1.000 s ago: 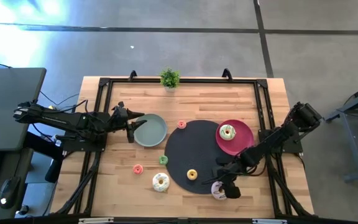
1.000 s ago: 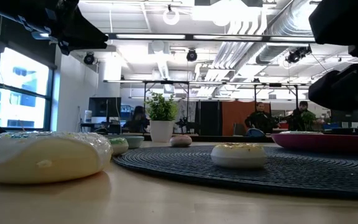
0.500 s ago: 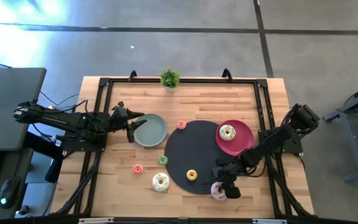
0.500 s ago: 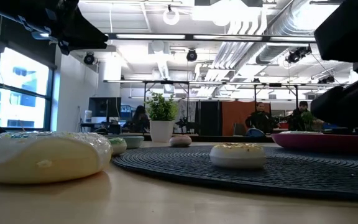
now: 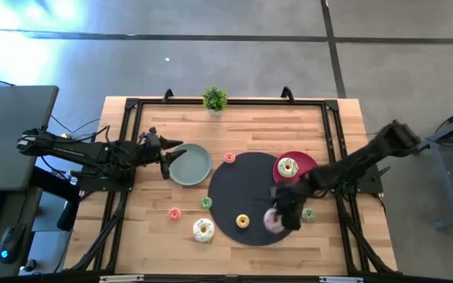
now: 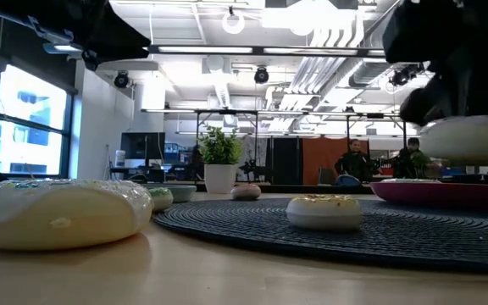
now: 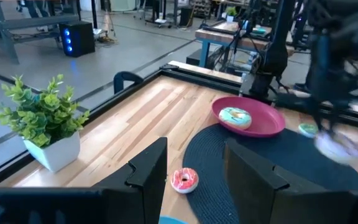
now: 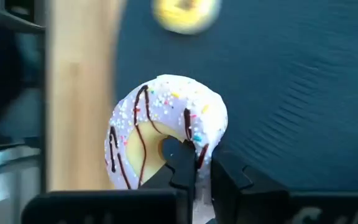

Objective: Pick & Place donuts
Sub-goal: Put the large purple donut on the red plate

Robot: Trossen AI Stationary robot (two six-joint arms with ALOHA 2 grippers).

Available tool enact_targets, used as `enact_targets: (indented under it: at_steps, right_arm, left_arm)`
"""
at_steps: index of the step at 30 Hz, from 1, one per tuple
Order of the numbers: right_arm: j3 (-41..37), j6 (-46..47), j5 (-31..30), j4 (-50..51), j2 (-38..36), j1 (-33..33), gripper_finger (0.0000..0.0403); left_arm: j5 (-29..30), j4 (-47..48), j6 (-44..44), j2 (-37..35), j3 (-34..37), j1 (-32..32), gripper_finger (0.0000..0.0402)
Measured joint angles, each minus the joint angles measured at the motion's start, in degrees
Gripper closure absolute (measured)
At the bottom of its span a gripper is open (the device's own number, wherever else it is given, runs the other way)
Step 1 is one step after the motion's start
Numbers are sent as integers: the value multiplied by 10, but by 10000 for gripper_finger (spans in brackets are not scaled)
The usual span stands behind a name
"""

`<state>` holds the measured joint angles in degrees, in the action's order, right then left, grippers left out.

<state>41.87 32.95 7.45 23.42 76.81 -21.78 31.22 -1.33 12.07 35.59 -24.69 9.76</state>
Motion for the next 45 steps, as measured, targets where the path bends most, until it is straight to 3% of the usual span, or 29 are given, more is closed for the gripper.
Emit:
enact_targets:
  at_steps: [7, 13, 22, 32, 40, 45]
  right_arm:
    - [0, 32, -166, 328, -175, 49, 388]
    - [-1, 95, -281, 440, -251, 99, 395]
    - [-115, 37, -245, 305, -281, 161, 393]
    - [-139, 164, -315, 282, -280, 196, 375]
    - [-251, 176, -291, 69, -265, 218, 393]
    - [-267, 176, -293, 46, -265, 228, 346]
  left_arm:
    - [0, -4, -4, 0, 0, 0, 252]
    - [6, -4, -4, 0, 0, 0, 252]
    - [9, -2, -4, 0, 0, 0, 252]
    - [9, -2, -4, 0, 0, 0, 252]
    - [9, -2, -3, 0, 0, 0, 252]
    - [9, -2, -2, 0, 0, 0, 252]
